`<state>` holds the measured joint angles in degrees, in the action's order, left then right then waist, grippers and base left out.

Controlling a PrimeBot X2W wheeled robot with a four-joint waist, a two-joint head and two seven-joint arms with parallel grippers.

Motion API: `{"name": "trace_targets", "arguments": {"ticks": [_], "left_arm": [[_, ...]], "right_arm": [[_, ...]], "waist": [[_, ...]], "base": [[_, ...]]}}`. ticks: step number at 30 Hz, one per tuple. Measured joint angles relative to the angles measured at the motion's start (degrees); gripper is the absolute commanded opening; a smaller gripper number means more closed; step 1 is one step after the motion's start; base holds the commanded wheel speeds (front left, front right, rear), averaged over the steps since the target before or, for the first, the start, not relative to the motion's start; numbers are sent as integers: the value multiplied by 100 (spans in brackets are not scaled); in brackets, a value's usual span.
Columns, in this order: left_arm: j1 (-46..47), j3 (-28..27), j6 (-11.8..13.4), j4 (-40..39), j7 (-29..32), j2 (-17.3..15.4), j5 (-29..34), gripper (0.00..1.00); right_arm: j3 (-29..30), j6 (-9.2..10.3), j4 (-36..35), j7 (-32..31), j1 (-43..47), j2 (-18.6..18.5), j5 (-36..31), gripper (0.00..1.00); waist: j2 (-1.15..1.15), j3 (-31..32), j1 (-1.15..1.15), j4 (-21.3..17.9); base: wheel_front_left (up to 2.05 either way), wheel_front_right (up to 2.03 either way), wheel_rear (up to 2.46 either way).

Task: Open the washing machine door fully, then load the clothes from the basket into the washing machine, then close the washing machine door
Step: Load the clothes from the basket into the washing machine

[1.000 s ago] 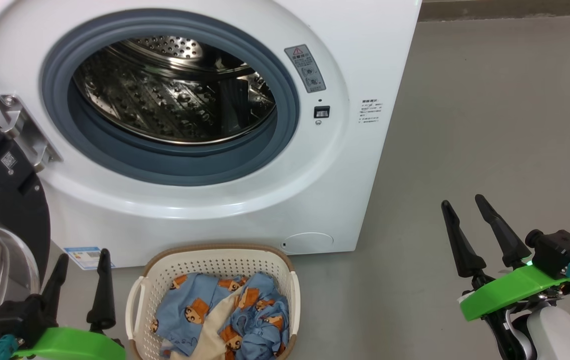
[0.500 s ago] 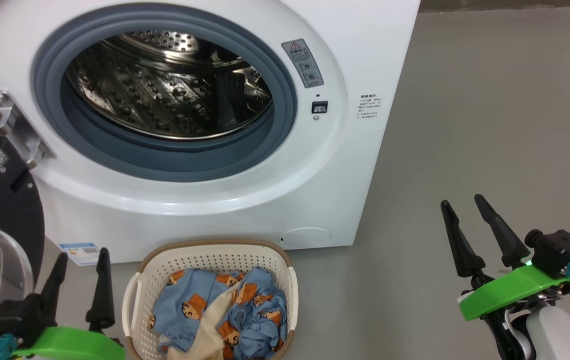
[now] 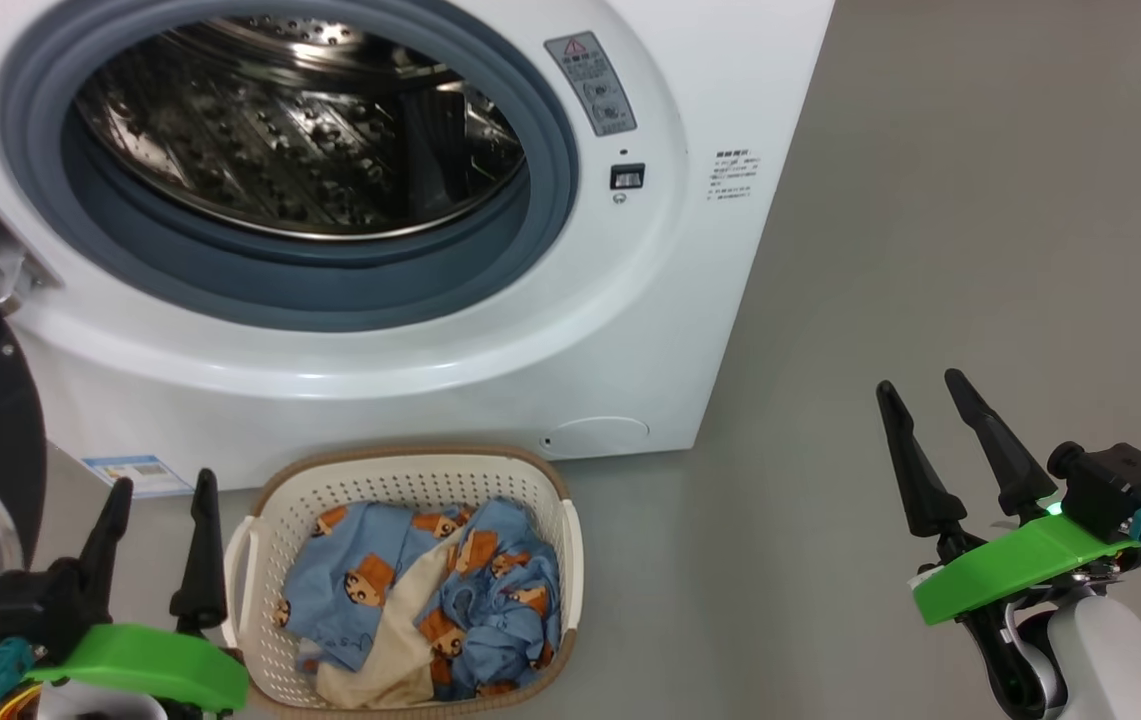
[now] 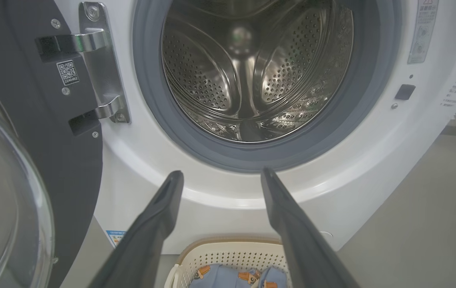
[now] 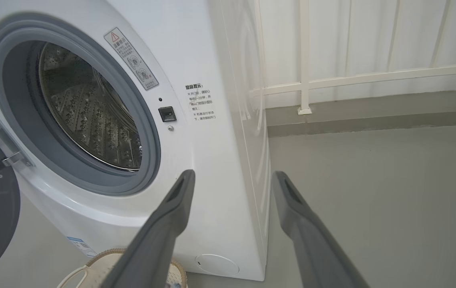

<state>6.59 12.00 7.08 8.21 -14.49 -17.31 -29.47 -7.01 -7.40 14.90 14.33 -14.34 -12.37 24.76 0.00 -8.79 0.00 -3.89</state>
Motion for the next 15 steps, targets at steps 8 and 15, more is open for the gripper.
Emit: {"name": "trace_targets", "arguments": {"ticks": [8, 15], "left_arm": [[278, 31, -4, 193, -13, 23, 44, 100], [653, 74, -92, 546, -4, 42, 19, 100]], "right_arm": [[4, 0, -29, -1, -145, 78, -10, 100], [8, 0, -73, -1, -315, 196, -53, 100]], "waist": [[0, -384, 0, -112], [0, -805, 0, -255]], "base": [[0, 0, 0], [0, 0, 0]]}}
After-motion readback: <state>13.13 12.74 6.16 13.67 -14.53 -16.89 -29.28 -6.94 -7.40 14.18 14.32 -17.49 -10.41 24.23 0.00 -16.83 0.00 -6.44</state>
